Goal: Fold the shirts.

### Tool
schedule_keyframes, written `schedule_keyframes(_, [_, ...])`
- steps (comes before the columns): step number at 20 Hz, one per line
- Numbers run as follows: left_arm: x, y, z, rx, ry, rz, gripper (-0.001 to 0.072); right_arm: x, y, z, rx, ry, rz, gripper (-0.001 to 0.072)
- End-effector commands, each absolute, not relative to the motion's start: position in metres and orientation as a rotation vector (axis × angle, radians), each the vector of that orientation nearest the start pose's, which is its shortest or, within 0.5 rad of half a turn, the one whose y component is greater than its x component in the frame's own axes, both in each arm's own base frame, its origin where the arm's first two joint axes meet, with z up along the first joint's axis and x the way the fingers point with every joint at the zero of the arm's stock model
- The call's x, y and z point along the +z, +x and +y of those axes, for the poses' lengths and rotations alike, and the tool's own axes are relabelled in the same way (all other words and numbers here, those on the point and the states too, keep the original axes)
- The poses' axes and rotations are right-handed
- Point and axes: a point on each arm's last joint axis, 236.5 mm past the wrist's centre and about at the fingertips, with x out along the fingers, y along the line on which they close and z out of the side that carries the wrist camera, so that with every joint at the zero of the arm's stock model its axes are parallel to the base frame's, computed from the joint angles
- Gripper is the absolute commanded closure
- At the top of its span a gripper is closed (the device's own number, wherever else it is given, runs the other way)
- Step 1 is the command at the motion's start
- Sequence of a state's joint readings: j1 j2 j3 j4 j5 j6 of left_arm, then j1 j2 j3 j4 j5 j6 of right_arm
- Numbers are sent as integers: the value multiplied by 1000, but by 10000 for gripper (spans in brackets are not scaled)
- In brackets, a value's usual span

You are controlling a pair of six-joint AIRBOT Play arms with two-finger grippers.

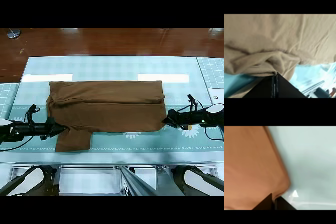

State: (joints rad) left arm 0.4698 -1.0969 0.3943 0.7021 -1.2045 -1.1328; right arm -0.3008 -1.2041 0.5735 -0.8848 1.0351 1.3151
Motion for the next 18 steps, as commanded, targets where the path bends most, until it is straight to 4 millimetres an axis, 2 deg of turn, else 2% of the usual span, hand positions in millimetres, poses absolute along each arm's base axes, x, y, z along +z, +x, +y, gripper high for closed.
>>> schedule_keyframes(1, [-64, 252, -72, -297, -1027, 1300, 679, -87, 269, 61, 231, 729, 1447, 680])
schedule_keyframes(2, [-55, 261, -67, -312, -1016, 1277, 679, -81, 274, 55, 234, 713, 1440, 680])
schedule_keyframes(4, [-33, 279, -54, -328, -986, 1222, 679, -60, 298, 41, 214, 709, 1378, 680])
schedule_keyframes(6, [-25, 307, -33, -232, -1008, 1160, 680, -38, 326, 31, 211, 694, 1302, 680])
schedule_keyframes(7, [-23, 322, -26, -206, -1017, 1141, 680, -30, 339, 34, 236, 700, 1275, 680])
schedule_keyframes(9, [-20, 347, -30, -236, -1002, 1156, 680, -22, 366, 44, 278, 719, 1239, 680])
schedule_keyframes(12, [-15, 391, -41, -284, -956, 1167, 680, -17, 408, 45, 278, 750, 1202, 679])
schedule_keyframes(15, [-12, 438, -40, -253, -968, 1136, 680, -14, 439, 43, 299, 780, 1189, 679])
schedule_keyframes(18, [-15, 472, -37, -254, -975, 1127, 680, -12, 465, 43, 306, 799, 1166, 679])
